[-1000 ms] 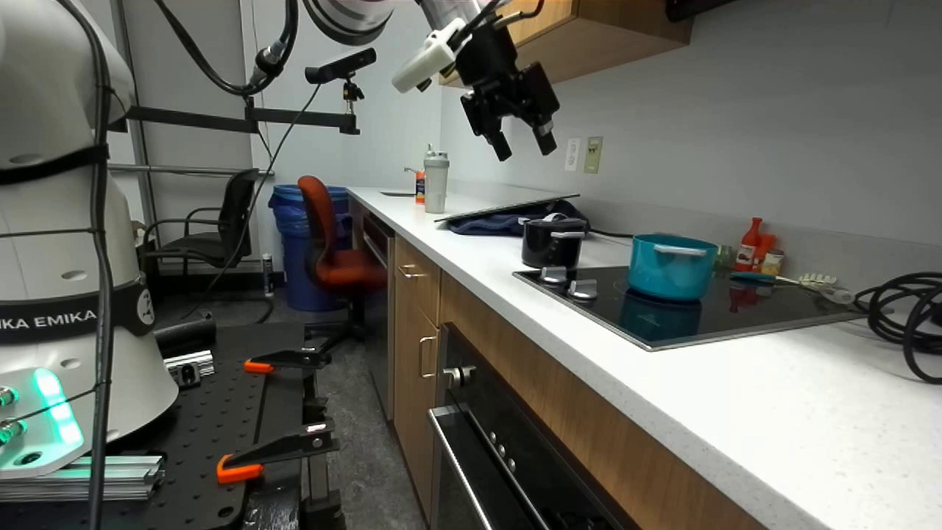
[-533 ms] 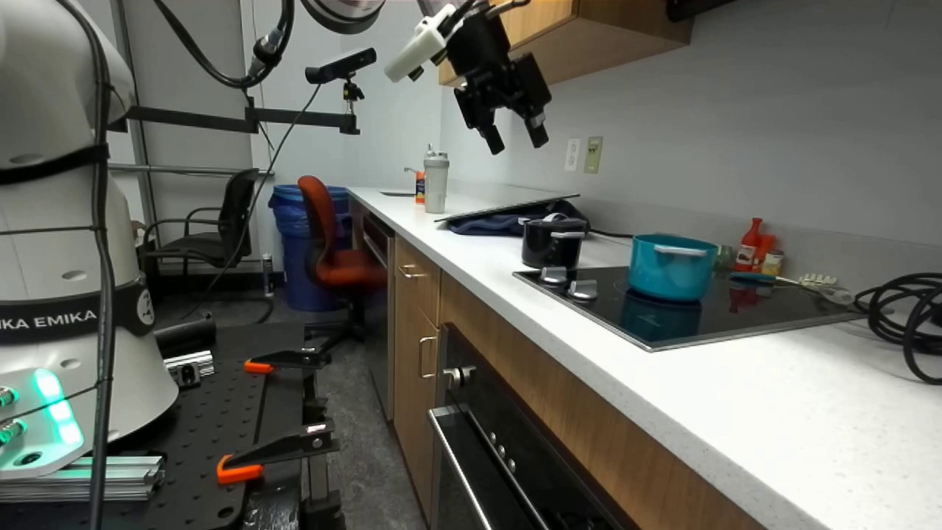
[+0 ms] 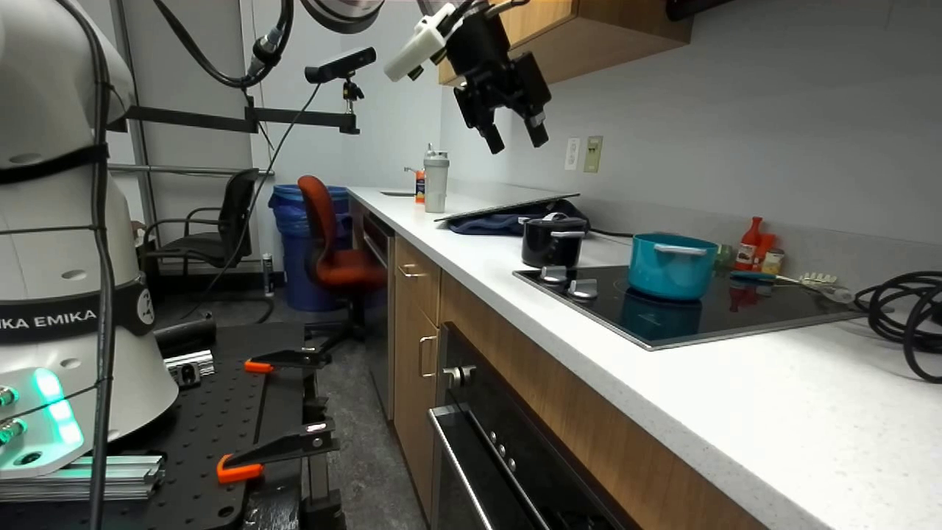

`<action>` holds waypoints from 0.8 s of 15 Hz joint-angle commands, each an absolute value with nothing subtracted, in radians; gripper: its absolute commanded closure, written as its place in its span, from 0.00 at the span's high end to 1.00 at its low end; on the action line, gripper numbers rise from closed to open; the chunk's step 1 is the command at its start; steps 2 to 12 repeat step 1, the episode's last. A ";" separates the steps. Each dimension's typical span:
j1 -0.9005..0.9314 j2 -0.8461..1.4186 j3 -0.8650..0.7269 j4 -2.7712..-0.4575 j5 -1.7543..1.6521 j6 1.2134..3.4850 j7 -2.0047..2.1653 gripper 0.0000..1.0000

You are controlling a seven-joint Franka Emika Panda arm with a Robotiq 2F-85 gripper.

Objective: Move the lid from the blue pot to the black pot

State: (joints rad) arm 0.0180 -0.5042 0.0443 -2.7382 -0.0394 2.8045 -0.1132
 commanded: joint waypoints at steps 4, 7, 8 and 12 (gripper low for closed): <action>0.027 -0.505 0.035 -2.737 -0.051 2.802 -0.105 1.00; 0.027 -0.505 0.035 -2.737 -0.051 2.802 -0.105 1.00; 0.027 -0.505 0.035 -2.737 -0.051 2.802 -0.105 1.00; 0.027 -0.505 0.035 -2.737 -0.051 2.802 -0.105 1.00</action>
